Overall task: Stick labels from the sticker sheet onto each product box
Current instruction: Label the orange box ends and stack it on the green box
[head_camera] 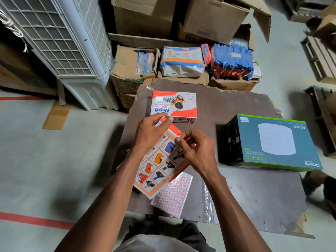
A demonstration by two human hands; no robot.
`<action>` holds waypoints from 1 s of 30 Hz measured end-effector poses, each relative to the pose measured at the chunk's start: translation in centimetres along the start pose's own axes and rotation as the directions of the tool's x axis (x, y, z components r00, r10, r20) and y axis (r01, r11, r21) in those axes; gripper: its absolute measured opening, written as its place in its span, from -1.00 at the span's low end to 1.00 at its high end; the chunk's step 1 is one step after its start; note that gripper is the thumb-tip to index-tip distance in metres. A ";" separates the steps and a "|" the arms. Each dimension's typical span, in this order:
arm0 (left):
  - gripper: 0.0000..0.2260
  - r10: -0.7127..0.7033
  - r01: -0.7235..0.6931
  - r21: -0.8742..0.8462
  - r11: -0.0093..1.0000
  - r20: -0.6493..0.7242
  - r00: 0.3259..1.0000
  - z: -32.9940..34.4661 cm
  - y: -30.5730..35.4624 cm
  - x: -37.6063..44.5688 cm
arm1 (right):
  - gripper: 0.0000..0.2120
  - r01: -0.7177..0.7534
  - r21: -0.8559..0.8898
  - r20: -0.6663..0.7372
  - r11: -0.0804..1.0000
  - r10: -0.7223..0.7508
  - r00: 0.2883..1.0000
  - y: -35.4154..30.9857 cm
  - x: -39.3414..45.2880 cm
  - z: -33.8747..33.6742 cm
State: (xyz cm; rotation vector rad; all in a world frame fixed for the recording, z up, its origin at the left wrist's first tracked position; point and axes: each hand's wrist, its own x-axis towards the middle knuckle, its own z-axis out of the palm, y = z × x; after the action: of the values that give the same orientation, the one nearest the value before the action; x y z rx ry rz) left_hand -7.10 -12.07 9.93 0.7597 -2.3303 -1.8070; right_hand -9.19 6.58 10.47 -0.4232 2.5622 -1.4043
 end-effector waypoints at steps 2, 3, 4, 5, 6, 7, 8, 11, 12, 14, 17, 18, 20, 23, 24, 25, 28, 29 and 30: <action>-0.63 0.002 -0.002 0.010 1.000 0.000 1.000 0.0 0.0 -0.1 | -0.65 0.018 -0.033 0.011 0.999 -0.017 1.000 -0.2 -0.1 0.0; -0.64 0.003 -0.002 0.020 1.000 -0.003 1.000 0.0 -0.1 -0.2 | -0.52 0.024 -0.036 0.016 0.999 -0.023 1.000 -0.2 -0.1 -0.1; -0.64 0.003 -0.003 0.027 1.000 -0.007 1.000 0.0 -0.1 -0.3 | -0.45 0.035 -0.037 0.013 0.999 -0.034 0.999 -0.2 -0.2 -0.2; -0.65 0.002 -0.002 0.025 1.000 -0.010 1.000 0.0 -0.1 -0.4 | -0.47 0.060 -0.038 0.001 0.997 -0.060 0.998 -0.3 -0.3 -0.2; -0.66 -0.001 0.001 0.018 1.000 -0.013 1.000 0.0 -0.1 -0.5 | -0.55 0.096 -0.039 -0.020 0.995 -0.097 0.995 -0.4 -0.5 -0.2; -0.66 -0.002 0.002 0.012 1.000 -0.016 1.000 0.1 0.0 -0.5 | -0.67 0.132 -0.047 -0.046 0.990 -0.135 0.990 -0.4 -0.7 -0.2; -0.67 -0.003 0.004 0.010 1.000 -0.021 1.000 0.1 0.0 -0.6 | -0.77 0.166 -0.058 -0.068 0.984 -0.169 0.983 -0.4 -0.8 -0.1; -0.67 -0.002 0.003 0.021 1.000 -0.024 1.000 0.2 0.1 -0.7 | -0.89 0.205 -0.095 -0.083 0.974 -0.213 0.974 0.0 -0.9 0.2; -0.67 0.001 0.000 0.028 1.000 -0.023 1.000 0.2 0.2 -0.7 | -0.90 0.202 -0.103 -0.079 0.974 -0.211 0.974 0.1 -0.9 0.2; -0.67 0.012 -0.012 0.044 0.999 -0.014 1.000 0.1 0.2 -0.8 | -0.89 0.192 -0.118 -0.071 0.974 -0.201 0.977 0.2 -0.9 0.2; -0.68 0.018 -0.017 0.065 0.998 -0.011 1.000 -0.1 0.0 -0.8 | -0.87 0.171 -0.108 -0.054 0.979 -0.177 0.983 0.4 -1.1 0.3; -0.68 0.017 -0.016 0.070 0.997 -0.015 1.000 -0.2 0.0 -0.8 | -0.86 0.158 -0.104 -0.046 0.982 -0.163 0.986 0.4 -1.1 0.3; -0.68 0.011 -0.009 0.071 0.997 -0.019 1.000 -0.2 -0.1 -0.8 | -0.85 0.135 -0.109 -0.038 0.985 -0.140 0.989 0.4 -1.2 0.4; -0.71 0.005 -0.003 0.086 0.996 -0.021 1.000 -0.1 -0.1 -1.0 | -0.85 0.117 -0.105 -0.027 0.988 -0.121 0.992 0.4 -1.4 0.3; -0.71 0.003 -0.002 0.088 0.996 -0.020 1.000 -0.2 0.0 -1.0 | -0.85 0.121 -0.100 -0.018 0.988 -0.124 0.992 0.5 -1.4 0.2; -0.70 0.000 0.002 0.085 0.996 -0.018 1.000 -0.2 0.0 -1.0 | -0.84 0.129 -0.101 -0.006 0.986 -0.131 0.991 0.5 -1.4 0.1; -0.70 -0.022 0.023 0.075 0.997 -0.015 1.000 -0.3 0.3 -1.2 | -0.64 0.111 -0.098 0.041 0.989 -0.107 0.993 0.4 -1.6 -0.2; -0.70 -0.027 0.028 0.078 0.997 -0.012 1.000 -0.4 0.4 -1.1 | -0.57 0.093 -0.106 0.053 0.990 -0.088 0.995 0.4 -1.6 -0.3; -0.71 -0.031 0.032 0.079 0.996 -0.010 0.999 -0.5 0.5 -1.1 | -0.52 0.081 -0.116 0.072 0.990 -0.073 0.995 0.4 -1.6 -0.4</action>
State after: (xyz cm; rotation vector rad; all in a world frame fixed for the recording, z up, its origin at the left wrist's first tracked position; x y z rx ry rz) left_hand -6.14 -11.88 10.82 0.8173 -2.4107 -1.7283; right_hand -7.82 7.66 10.39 -0.5843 2.6090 -1.2427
